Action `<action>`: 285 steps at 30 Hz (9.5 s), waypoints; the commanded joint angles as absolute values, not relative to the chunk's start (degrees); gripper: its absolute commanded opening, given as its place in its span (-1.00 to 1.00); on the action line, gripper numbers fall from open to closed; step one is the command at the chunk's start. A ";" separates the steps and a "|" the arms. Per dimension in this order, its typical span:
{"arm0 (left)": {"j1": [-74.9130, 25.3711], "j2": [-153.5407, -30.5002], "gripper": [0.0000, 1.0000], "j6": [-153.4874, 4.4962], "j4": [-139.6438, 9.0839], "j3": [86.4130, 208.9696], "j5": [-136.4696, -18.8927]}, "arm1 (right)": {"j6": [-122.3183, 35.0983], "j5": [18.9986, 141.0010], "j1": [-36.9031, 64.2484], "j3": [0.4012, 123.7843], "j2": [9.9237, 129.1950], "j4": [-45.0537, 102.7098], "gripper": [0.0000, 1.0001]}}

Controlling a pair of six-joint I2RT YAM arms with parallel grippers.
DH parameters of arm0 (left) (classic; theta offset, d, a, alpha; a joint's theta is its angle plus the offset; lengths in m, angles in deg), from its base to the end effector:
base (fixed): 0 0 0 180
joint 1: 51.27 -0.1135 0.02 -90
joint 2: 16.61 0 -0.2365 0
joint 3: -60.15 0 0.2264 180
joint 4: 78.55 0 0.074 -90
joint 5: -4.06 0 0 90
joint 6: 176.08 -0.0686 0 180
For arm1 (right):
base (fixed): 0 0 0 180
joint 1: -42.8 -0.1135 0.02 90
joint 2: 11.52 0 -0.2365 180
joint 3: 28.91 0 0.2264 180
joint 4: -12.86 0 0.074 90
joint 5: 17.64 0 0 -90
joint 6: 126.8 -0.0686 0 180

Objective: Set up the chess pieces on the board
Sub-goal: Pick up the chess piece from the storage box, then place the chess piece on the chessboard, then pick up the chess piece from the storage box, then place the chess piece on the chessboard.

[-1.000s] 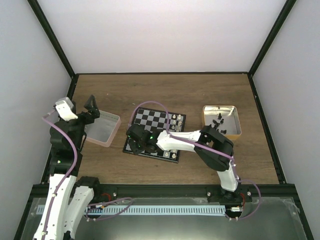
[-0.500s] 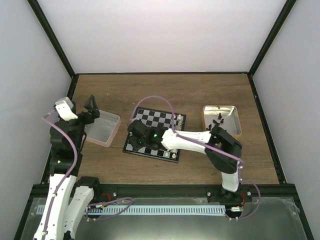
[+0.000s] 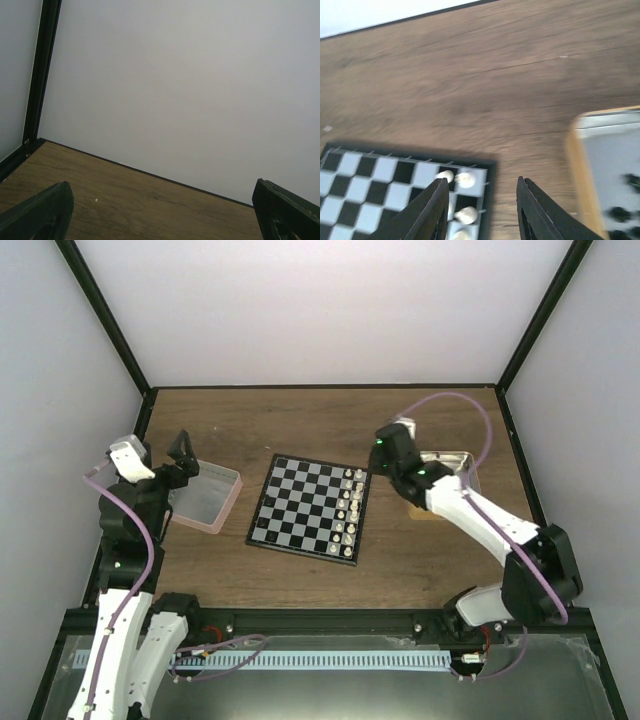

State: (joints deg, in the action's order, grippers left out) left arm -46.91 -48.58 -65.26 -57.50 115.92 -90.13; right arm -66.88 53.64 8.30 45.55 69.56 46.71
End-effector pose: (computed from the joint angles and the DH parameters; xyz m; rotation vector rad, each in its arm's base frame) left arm 0.1687 -0.0078 0.3369 -0.2770 1.5049 -0.2951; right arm 0.2712 0.1597 0.2308 0.0837 2.2421 0.2396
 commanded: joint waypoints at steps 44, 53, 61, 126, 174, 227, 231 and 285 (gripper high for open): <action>-47.45 -48.61 1.00 -65.16 -58.30 116.30 -89.01 | -64.92 60.16 44.09 37.93 84.25 40.85 -0.43; -47.40 -48.60 1.00 -64.98 -58.43 116.18 -88.75 | -63.39 58.22 44.10 38.14 84.97 40.10 -0.71; -47.40 -48.69 1.00 -64.98 -58.49 116.17 -88.67 | -63.81 56.86 43.38 37.44 81.51 40.31 -0.87; -47.67 -48.96 1.00 -64.89 -57.54 116.43 -90.07 | -59.12 59.68 -26.11 74.06 108.94 50.72 -0.76; -47.67 -50.61 1.00 -64.49 -58.23 116.18 -88.14 | -71.30 52.03 1.34 44.94 64.27 51.25 -0.24; -47.89 -56.06 1.00 -65.25 -59.48 116.15 -85.21 | -58.13 68.35 45.64 42.79 91.10 41.14 -0.50; -47.93 -56.44 1.00 -65.16 -59.65 116.15 -84.89 | -58.59 68.50 45.00 42.54 90.75 41.70 -0.51; -27.27 -82.13 0.70 -36.36 -74.12 118.51 -37.96 | -52.44 126.58 12.94 25.88 58.43 7.43 -0.73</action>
State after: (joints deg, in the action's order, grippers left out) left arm -29.47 -79.77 -40.56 -73.77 116.58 -43.27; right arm -55.84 122.47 15.58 23.47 57.34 9.23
